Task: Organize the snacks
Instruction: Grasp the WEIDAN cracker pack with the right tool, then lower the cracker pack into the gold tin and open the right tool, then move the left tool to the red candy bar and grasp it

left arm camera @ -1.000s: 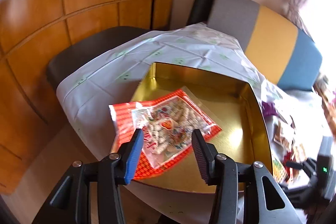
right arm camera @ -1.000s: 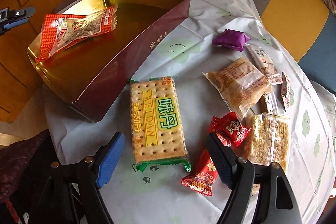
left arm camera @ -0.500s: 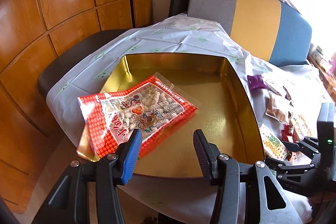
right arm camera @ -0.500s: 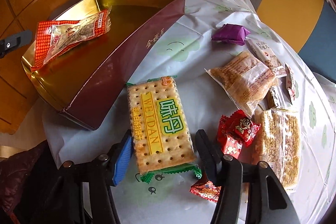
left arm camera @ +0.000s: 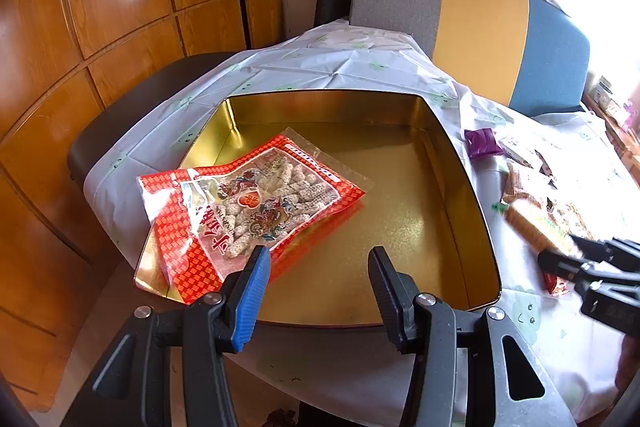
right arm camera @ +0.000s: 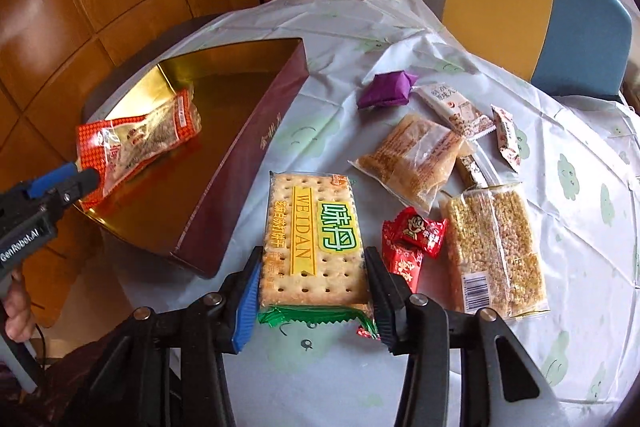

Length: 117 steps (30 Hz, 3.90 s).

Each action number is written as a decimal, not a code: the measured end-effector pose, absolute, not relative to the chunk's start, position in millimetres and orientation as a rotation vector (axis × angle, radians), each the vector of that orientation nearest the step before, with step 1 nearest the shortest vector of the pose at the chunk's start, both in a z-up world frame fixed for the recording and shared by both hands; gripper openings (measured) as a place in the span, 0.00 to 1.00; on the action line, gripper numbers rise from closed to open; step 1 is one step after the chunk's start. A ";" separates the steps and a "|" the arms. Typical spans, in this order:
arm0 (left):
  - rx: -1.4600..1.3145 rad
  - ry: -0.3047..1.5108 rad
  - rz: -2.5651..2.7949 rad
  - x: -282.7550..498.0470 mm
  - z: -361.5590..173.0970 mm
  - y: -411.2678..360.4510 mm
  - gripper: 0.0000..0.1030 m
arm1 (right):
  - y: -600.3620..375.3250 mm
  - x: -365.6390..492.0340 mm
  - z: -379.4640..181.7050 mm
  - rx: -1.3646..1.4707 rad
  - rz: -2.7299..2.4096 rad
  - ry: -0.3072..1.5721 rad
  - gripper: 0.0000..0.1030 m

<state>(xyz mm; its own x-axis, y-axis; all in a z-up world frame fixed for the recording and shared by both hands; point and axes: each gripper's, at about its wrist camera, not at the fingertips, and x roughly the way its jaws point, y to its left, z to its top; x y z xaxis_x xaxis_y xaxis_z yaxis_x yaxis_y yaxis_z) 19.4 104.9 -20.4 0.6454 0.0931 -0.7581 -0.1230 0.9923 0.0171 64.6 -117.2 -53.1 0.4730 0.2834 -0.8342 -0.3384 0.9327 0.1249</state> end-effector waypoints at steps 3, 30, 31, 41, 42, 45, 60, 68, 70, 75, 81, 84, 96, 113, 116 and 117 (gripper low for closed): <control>-0.047 0.860 0.137 19.0 -21.0 109.4 0.50 | -111.1 63.4 -38.2 -0.037 0.385 0.973 0.47; -0.076 0.836 0.210 12.3 -26.6 133.1 0.51 | -12.2 73.3 -25.0 -0.074 0.492 0.949 0.48; -0.074 0.832 0.217 12.6 -26.2 133.4 0.51 | -12.3 71.5 -24.3 -0.081 0.482 0.941 0.48; -0.055 0.824 0.254 12.9 -24.1 133.6 0.51 | -15.1 53.2 -9.7 -0.146 0.369 0.830 0.48; -0.054 0.825 0.253 13.2 -23.7 133.2 0.51 | -15.2 51.9 -8.5 -0.157 0.357 0.818 0.48; -0.054 0.826 0.257 13.1 -22.6 132.2 0.51 | -16.1 47.8 -4.7 -0.182 0.330 0.791 0.48; -0.040 0.822 0.253 11.8 -16.1 127.0 0.51 | -20.5 41.3 -2.0 -0.197 0.322 0.757 0.48; 0.009 0.819 0.208 13.1 -13.3 105.7 0.51 | -37.5 43.9 -10.5 -0.182 0.298 0.783 0.49; 0.027 0.812 0.195 12.8 -11.9 99.8 0.51 | -45.1 43.7 -11.6 -0.178 0.286 0.785 0.49; 0.057 0.799 0.168 11.9 -8.5 88.2 0.51 | -69.9 46.4 -14.5 -0.171 0.241 0.794 0.49; 0.083 0.793 0.147 12.6 -6.5 76.2 0.52 | -110.9 51.1 -17.1 -0.174 0.163 0.806 0.49; 0.104 0.792 0.127 12.8 -5.4 69.0 0.51 | -133.7 53.3 -18.6 -0.191 0.128 0.815 0.49; 0.235 0.787 -0.079 22.5 -3.6 -3.5 0.52 | -246.4 59.6 -26.4 -0.200 -0.042 0.873 0.49; 0.338 0.906 -0.363 51.0 -40.6 -132.5 0.51 | -327.3 79.4 -41.0 0.165 -0.061 0.956 0.49; 0.336 0.933 -0.370 56.4 -47.9 -137.9 0.52 | -325.5 80.6 -43.0 0.183 -0.042 0.968 0.49; 0.336 0.940 -0.375 57.8 -50.0 -139.2 0.51 | -325.0 80.9 -43.2 0.184 -0.039 0.970 0.49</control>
